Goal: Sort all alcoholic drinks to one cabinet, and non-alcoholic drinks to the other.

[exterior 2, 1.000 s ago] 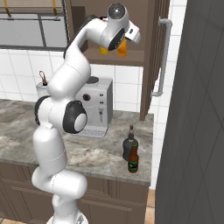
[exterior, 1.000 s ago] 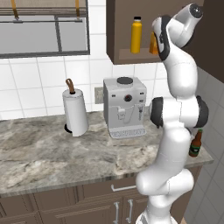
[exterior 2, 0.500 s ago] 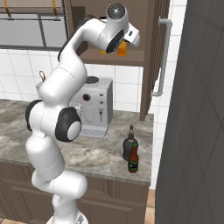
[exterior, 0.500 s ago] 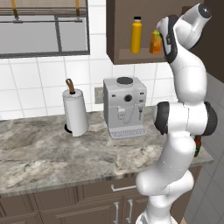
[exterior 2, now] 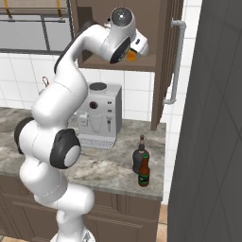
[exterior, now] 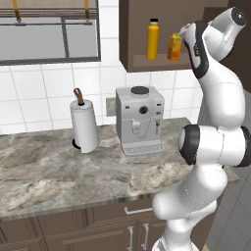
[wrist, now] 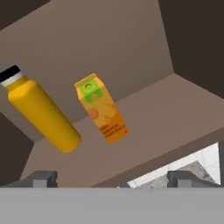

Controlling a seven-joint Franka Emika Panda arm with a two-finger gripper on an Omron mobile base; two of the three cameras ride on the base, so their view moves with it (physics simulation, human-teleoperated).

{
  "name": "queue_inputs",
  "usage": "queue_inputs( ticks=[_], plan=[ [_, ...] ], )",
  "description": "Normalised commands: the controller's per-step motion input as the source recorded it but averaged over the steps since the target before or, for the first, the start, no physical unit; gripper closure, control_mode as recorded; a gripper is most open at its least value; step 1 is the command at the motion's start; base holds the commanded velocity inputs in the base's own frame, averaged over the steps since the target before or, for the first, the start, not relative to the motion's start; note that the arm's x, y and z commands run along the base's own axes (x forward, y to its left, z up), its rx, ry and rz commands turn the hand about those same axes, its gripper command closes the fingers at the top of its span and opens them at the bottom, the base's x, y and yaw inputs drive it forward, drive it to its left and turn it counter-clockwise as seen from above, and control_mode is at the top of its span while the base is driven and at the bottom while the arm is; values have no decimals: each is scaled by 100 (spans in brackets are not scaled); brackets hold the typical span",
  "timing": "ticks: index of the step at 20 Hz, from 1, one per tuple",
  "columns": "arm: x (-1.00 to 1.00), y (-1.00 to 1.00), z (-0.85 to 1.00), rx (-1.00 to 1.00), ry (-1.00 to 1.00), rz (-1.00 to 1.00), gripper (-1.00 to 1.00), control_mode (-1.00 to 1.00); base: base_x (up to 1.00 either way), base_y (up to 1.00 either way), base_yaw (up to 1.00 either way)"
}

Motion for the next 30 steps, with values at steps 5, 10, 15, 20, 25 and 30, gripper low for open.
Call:
queue_inputs(
  ticks=[5,10,15,20,25,30],
  plan=[
    [-50,3,0,1,0,0,-100,-100,0,0,0],
    [-50,7,0,0,0,-2,-100,-100,0,0,0],
    [-50,8,-3,0,0,-4,-100,-100,0,0,0],
    [-47,10,-8,0,0,-5,-100,-100,0,0,0],
    [-47,15,-10,0,0,-8,-100,-100,0,0,0],
    [-44,18,-12,-3,0,-9,-100,-100,0,0,0]
  ],
)
